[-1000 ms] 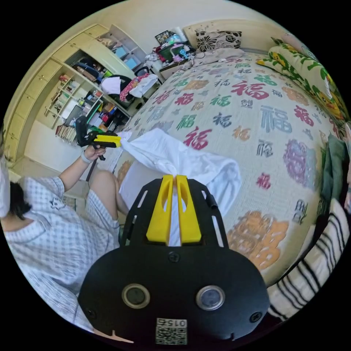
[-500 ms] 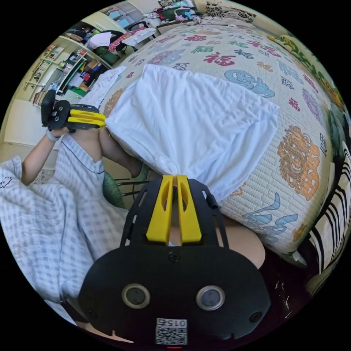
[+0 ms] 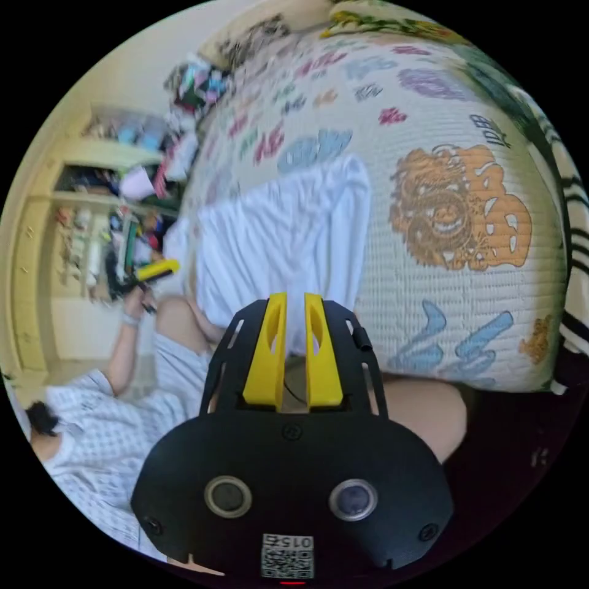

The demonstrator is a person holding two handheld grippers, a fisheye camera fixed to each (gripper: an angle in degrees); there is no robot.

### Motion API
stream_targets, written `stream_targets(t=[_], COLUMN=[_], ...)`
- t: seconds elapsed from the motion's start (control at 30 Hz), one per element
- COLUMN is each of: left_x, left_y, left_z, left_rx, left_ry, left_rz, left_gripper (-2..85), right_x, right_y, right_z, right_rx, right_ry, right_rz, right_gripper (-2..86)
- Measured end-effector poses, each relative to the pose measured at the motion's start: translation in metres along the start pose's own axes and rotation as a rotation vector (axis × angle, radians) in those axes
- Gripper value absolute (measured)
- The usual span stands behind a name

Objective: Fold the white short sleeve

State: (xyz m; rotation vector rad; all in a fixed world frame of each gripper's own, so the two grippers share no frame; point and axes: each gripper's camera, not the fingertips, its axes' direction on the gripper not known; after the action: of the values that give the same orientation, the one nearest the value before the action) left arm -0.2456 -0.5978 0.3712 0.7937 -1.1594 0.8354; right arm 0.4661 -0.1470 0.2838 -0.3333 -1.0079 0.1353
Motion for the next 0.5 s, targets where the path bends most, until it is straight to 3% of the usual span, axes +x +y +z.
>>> stream_targets(t=[0.07,0.23,0.37,0.5], left_x=[-0.057,-0.134,-0.166,-0.179], left_y=[-0.019,-0.046,-0.060,-0.072], left_z=[-0.003,0.033,0.055,0.051], left_rx=[0.112,0.166,0.130,0.120], left_ry=[0.183,0.483,0.503,0.469], left_rz=[-0.220,-0.506,-0.620,-0.572], left_gripper=[9.4,10.4,9.2,1.8], right_x=[0.026,0.060,0.076,0.085], right_y=[-0.013,-0.049,-0.073,-0.078], right_z=[-0.021,-0.010,0.013,0.008], right_rx=[0.175,0.192,0.077,0.074], right_ry=[-0.102,-0.200,-0.122,-0.132], right_rz=[0.091,0.208,0.266,0.273], right_gripper=[6.7,10.2,8.6,1.6])
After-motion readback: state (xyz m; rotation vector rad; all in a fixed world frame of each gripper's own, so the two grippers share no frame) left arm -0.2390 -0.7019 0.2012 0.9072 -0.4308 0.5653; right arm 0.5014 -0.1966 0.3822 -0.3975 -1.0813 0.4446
